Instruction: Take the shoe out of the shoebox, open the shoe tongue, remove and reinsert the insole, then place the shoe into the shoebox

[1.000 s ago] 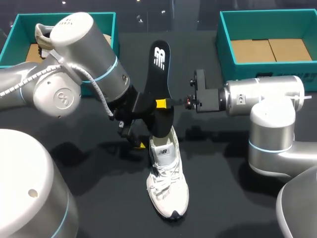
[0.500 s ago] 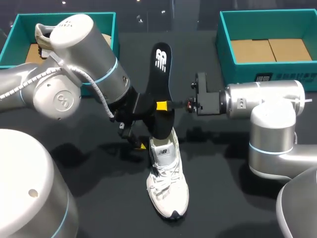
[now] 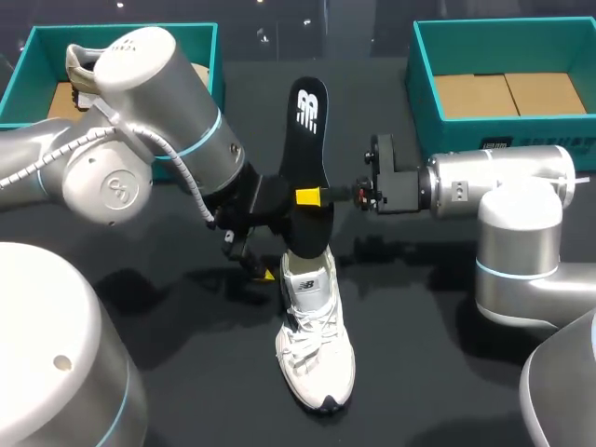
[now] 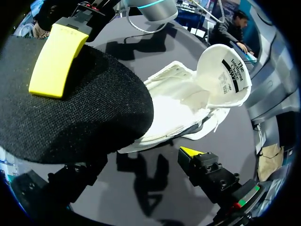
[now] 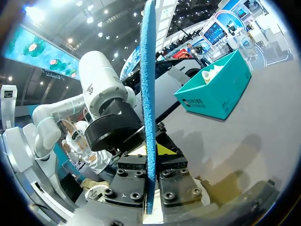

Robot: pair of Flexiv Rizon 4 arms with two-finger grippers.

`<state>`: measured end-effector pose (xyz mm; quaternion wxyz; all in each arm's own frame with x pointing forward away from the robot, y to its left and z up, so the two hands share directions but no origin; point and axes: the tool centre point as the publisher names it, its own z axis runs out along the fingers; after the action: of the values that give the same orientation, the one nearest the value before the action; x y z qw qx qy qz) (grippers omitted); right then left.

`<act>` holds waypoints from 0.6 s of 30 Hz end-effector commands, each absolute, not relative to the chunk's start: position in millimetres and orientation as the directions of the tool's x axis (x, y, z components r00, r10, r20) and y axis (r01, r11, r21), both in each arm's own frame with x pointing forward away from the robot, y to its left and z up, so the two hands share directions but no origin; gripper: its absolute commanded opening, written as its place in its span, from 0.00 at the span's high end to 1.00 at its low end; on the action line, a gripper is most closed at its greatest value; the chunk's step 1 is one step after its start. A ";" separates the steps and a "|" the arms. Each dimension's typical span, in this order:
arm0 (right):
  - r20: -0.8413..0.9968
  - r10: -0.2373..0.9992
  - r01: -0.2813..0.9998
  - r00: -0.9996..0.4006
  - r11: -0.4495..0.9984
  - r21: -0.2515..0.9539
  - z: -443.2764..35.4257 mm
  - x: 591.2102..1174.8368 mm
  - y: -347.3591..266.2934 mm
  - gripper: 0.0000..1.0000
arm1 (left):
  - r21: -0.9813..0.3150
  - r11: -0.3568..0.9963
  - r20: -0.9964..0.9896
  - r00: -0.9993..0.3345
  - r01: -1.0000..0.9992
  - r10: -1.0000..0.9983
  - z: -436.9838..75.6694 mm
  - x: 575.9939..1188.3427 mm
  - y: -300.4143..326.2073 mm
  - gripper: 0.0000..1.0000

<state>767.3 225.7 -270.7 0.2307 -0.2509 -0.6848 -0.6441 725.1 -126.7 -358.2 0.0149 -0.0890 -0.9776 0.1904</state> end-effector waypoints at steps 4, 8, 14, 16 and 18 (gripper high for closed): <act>0.642 0.015 0.642 -0.767 0.056 0.765 -277.6 774.8 228.0 1.00 | -0.373 0.912 -0.007 -0.984 0.169 0.179 -359.0 724.5 -127.1 0.00; 0.637 0.005 0.635 -0.771 0.067 0.769 -279.9 775.6 229.2 1.00 | -0.373 0.912 -0.007 -0.984 0.169 0.179 -359.0 724.5 -127.1 0.00; 0.633 -0.007 0.632 -0.774 0.069 0.772 -282.4 776.3 227.8 1.00 | -0.373 0.912 -0.007 -0.984 0.169 0.179 -359.0 724.5 -127.1 0.00; 0.636 -0.011 0.634 -0.772 0.067 0.771 -283.9 776.1 227.1 1.00 | -0.373 0.912 -0.007 -0.984 0.169 0.179 -359.0 724.5 -127.1 0.00; 0.640 -0.014 0.638 -0.768 0.064 0.767 -285.5 775.6 226.8 1.00 | -0.373 0.912 -0.007 -0.984 0.169 0.179 -359.0 724.5 -127.1 0.00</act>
<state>775.6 226.4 -281.6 0.2513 -0.2292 -0.6852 -0.6441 725.1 -126.8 -358.3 0.0149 -0.0890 -0.9776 0.1904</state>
